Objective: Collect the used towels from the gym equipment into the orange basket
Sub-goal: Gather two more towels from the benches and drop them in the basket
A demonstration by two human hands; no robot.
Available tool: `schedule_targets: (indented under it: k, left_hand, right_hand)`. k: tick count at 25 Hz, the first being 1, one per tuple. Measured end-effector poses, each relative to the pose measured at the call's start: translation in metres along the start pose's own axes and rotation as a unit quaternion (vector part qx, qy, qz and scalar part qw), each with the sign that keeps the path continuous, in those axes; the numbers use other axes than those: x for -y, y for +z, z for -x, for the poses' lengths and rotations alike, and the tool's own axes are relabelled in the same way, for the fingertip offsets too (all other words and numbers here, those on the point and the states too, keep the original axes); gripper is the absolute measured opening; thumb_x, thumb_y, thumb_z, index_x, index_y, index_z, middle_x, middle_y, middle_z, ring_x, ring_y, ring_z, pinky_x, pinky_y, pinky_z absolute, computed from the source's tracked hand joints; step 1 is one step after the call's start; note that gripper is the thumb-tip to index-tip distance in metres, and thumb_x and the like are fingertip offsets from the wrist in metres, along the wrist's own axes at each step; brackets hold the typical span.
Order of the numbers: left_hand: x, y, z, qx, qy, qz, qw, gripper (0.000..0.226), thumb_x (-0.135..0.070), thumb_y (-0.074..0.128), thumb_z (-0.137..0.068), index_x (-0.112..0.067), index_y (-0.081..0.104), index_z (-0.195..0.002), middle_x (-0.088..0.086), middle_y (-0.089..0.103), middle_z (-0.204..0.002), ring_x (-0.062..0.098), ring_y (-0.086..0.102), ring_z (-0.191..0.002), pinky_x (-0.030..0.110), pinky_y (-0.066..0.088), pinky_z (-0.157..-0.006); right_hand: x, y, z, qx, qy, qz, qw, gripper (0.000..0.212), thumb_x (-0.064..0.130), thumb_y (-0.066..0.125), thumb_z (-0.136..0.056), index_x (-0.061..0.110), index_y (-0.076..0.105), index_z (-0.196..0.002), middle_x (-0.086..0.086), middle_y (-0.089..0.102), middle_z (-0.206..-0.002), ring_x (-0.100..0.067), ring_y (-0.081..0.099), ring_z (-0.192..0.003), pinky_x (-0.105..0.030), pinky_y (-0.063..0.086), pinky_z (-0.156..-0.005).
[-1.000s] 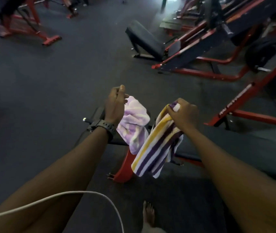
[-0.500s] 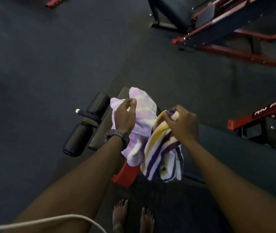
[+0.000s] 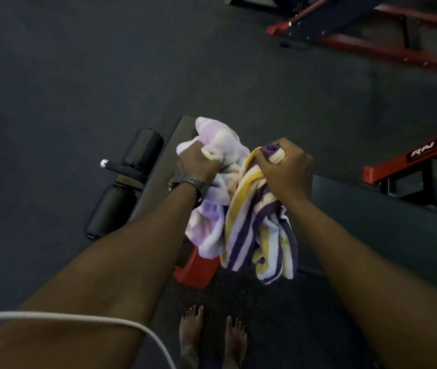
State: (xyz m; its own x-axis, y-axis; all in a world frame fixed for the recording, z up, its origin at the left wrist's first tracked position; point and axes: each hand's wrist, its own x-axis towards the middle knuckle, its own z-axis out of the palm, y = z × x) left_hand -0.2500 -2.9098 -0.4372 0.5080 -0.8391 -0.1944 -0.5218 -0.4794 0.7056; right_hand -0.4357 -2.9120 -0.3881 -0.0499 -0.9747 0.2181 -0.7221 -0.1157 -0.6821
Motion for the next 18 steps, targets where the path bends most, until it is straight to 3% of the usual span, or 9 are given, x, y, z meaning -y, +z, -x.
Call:
schedule_targets:
  k: [2,5,8,11,15,18]
  left_hand:
    - [-0.037,-0.036,-0.002,-0.009,0.048,0.003,0.999,0.025,-0.042,0.063,-0.065,-0.031,0.056,-0.088,-0.009,0.060,-0.083,0.015,0.057,-0.068,0.023,0.042,-0.060]
    - [-0.105,-0.111,0.005,-0.014,0.096,0.040,0.994,0.027,-0.033,0.069,-0.057,-0.025,0.060,-0.081,-0.006,0.067,-0.079,0.021,0.068,-0.079,0.031,0.054,-0.067]
    - [-0.171,-0.226,0.038,-0.082,0.177,0.067,0.979,0.026,-0.031,0.073,-0.053,-0.024,0.050,-0.063,-0.011,0.052,-0.061,0.008,0.055,-0.061,0.019,0.039,-0.051]
    - [-0.220,-0.347,0.094,-0.184,0.238,0.051,0.952,0.029,-0.025,0.076,-0.055,-0.028,0.047,-0.060,-0.013,0.048,-0.056,-0.002,0.044,-0.053,0.009,0.029,-0.045]
    - [-0.229,-0.483,0.175,-0.306,0.255,0.022,0.917,0.027,-0.029,0.074,-0.055,-0.029,0.049,-0.063,-0.011,0.052,-0.058,0.012,0.050,-0.058,0.018,0.031,-0.049]
    - [-0.193,-0.570,0.246,-0.394,0.235,0.008,0.889,0.022,-0.037,0.068,-0.054,-0.034,0.057,-0.072,-0.009,0.058,-0.061,0.009,0.061,-0.063,0.022,0.036,-0.052]
  right_hand:
    - [0.028,-0.021,-0.012,-0.013,-0.006,-0.026,1.000,0.025,0.043,0.075,-0.076,0.022,0.062,-0.072,0.003,0.069,-0.070,-0.024,0.065,-0.068,-0.029,0.041,-0.059]
    - [0.091,-0.069,-0.042,-0.029,-0.035,-0.093,0.995,0.022,0.037,0.075,-0.073,0.018,0.064,-0.071,0.001,0.067,-0.067,-0.022,0.064,-0.065,-0.034,0.048,-0.061]
    - [0.186,-0.138,-0.073,-0.056,-0.111,-0.167,0.978,0.020,0.034,0.075,-0.072,0.016,0.066,-0.070,0.000,0.066,-0.065,-0.019,0.060,-0.063,-0.035,0.049,-0.063]
    - [0.295,-0.199,-0.080,-0.055,-0.202,-0.198,0.958,0.025,0.038,0.074,-0.072,0.014,0.067,-0.071,-0.004,0.068,-0.067,-0.024,0.062,-0.067,-0.037,0.048,-0.062]
    - [0.426,-0.243,-0.048,-0.053,-0.301,-0.253,0.918,0.022,0.040,0.076,-0.071,0.025,0.061,-0.066,0.005,0.059,-0.061,-0.015,0.053,-0.062,-0.025,0.032,-0.060]
    - [0.512,-0.249,0.005,-0.021,-0.359,-0.311,0.880,0.019,0.036,0.077,-0.072,0.018,0.069,-0.073,-0.003,0.071,-0.072,-0.025,0.065,-0.072,-0.034,0.049,-0.068]
